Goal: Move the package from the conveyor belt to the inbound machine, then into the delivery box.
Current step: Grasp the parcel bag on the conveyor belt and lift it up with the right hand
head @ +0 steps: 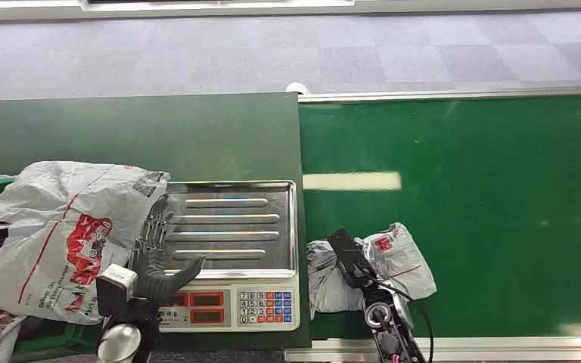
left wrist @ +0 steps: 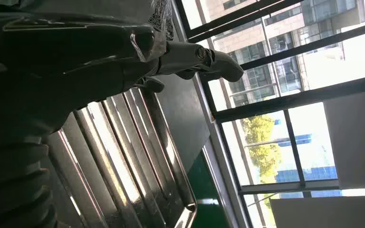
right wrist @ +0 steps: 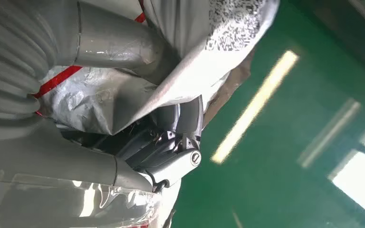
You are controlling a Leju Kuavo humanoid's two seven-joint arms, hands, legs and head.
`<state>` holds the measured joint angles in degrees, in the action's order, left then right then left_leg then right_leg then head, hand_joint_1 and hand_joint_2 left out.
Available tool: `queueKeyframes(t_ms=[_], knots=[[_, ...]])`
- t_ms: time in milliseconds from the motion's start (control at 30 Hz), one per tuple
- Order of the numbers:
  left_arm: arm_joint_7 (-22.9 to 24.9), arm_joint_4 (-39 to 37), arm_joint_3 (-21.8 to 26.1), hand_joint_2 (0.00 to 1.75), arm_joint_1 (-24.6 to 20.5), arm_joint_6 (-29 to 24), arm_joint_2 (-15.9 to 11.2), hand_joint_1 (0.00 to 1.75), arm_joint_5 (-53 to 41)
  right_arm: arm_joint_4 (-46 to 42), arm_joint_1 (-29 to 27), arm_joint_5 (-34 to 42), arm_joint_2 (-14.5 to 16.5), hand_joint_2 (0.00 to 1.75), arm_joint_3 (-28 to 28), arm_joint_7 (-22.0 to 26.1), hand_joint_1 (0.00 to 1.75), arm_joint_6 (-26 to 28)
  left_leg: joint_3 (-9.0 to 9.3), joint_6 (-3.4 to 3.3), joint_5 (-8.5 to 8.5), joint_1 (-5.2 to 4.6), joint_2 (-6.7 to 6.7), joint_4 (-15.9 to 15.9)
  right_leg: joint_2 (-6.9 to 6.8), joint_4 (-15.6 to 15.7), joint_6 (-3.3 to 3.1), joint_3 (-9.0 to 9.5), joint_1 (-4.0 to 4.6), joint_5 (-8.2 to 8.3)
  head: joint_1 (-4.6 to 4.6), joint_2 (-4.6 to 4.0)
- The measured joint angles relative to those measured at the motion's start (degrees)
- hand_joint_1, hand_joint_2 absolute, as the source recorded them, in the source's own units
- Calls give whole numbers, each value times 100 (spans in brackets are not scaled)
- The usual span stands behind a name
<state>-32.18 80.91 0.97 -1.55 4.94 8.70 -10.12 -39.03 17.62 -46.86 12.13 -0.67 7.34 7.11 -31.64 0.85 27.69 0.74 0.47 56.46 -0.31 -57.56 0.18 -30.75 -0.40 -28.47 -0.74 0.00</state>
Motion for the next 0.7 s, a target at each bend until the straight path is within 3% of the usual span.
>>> queueKeyframes(t_ms=[133, 367, 600, 700], knots=[[-53, 27, 5, 175, 31, -1, 3, 0, 15, -177, -95, 410, 0, 175, 37, 360, 175, -70, -13, 0, 0, 1, -1, 0, 0, -2, 0, -11, 1, 0, 1, 0], [-197, 51, 19, 175, 40, -32, 8, 0, 66, -776, -203, 2199, -2, 175, 265, 1816, 175, -805, -34, 0, -1, -1, -2, 0, -1, -2, 1, -30, 0, 0, 1, 0], [-227, 89, 43, 175, 44, -55, 20, 0, 75, -1171, -204, 2519, 3, 175, 342, 2095, 175, -878, -33, 0, -1, -1, -6, 0, -2, -2, 0, -29, 0, 0, 1, 0], [-261, 90, 50, 175, 46, -55, 23, 0, 96, -1432, -264, 2853, 5, 175, 377, 2497, 175, -773, -33, 0, -1, -1, -8, 0, -2, -2, 1, -29, -1, 0, 0, 0]])
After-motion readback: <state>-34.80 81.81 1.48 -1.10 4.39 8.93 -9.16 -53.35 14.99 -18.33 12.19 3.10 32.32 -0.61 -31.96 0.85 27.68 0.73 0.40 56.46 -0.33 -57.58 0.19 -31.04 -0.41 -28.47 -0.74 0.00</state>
